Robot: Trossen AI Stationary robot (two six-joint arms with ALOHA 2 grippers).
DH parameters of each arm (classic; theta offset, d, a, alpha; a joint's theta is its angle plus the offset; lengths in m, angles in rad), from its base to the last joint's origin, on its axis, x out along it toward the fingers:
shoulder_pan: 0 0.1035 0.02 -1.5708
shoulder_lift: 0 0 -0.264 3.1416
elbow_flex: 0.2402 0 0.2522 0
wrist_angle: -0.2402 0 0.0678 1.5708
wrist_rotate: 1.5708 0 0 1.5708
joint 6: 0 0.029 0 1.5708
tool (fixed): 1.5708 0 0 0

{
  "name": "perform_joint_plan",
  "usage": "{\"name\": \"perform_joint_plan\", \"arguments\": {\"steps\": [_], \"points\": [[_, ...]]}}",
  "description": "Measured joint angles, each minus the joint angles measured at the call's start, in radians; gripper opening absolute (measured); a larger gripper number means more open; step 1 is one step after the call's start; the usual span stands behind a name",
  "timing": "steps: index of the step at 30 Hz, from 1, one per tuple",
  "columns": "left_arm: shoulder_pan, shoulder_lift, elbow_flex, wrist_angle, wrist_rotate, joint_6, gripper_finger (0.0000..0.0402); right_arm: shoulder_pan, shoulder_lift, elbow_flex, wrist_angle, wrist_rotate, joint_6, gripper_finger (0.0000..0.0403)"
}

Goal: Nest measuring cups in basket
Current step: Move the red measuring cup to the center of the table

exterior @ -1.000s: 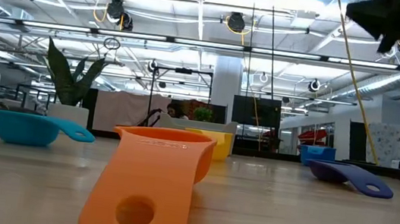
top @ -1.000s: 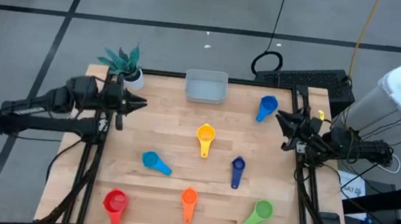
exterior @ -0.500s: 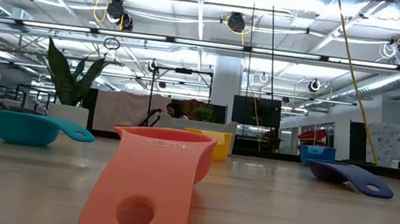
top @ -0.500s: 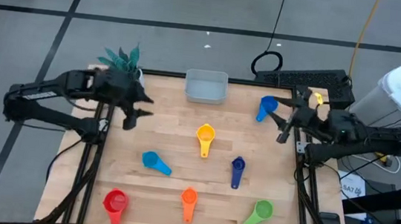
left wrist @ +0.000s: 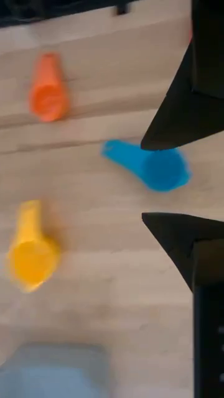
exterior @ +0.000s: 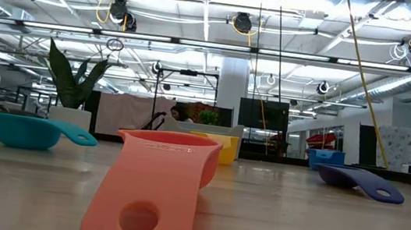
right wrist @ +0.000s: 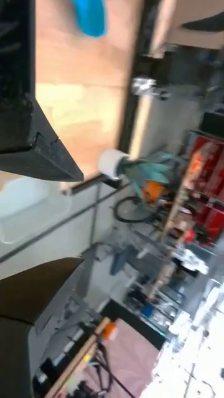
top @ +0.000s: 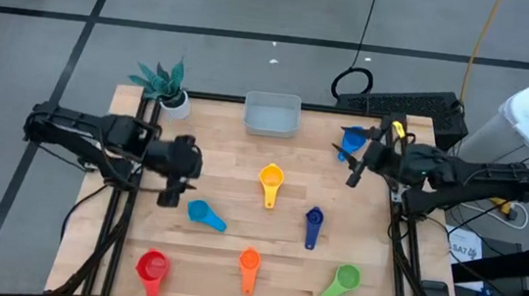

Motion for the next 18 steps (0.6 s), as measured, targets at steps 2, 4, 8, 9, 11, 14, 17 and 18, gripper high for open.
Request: {"name": "perform_joint_plan", "arguments": {"steps": [2, 4, 8, 9, 11, 14, 17, 18], "points": [[-0.047, 0.039, 0.048, -0.084, -0.002, -0.059, 0.0161, 0.000, 0.008, 0.005, -0.008, 0.000, 0.022, 0.0206], [-0.096, 0.074, 0.095, -0.156, -0.003, -0.121, 0.0155, 0.000, 0.009, 0.005, -0.021, 0.000, 0.035, 0.0206], [-0.193, 0.135, 0.160, -0.206, 0.006, -0.235, 0.0155, -0.004, 0.024, 0.005, -0.050, 0.000, 0.065, 0.0206], [-0.215, 0.149, 0.172, -0.206, 0.007, -0.259, 0.0157, -0.004, 0.030, 0.005, -0.057, 0.000, 0.071, 0.0206], [-0.258, 0.174, 0.188, -0.206, 0.007, -0.303, 0.0163, -0.004, 0.046, 0.005, -0.064, 0.000, 0.075, 0.0206], [-0.306, 0.209, 0.190, -0.205, 0.007, -0.362, 0.0172, -0.004, 0.073, 0.005, -0.074, -0.003, 0.083, 0.0206], [-0.337, 0.240, 0.190, -0.180, -0.006, -0.394, 0.0178, -0.004, 0.089, 0.005, -0.070, -0.004, 0.100, 0.0206], [-0.343, 0.248, 0.190, -0.164, -0.013, -0.394, 0.0179, -0.003, 0.092, 0.005, -0.069, -0.004, 0.101, 0.0206]]}}
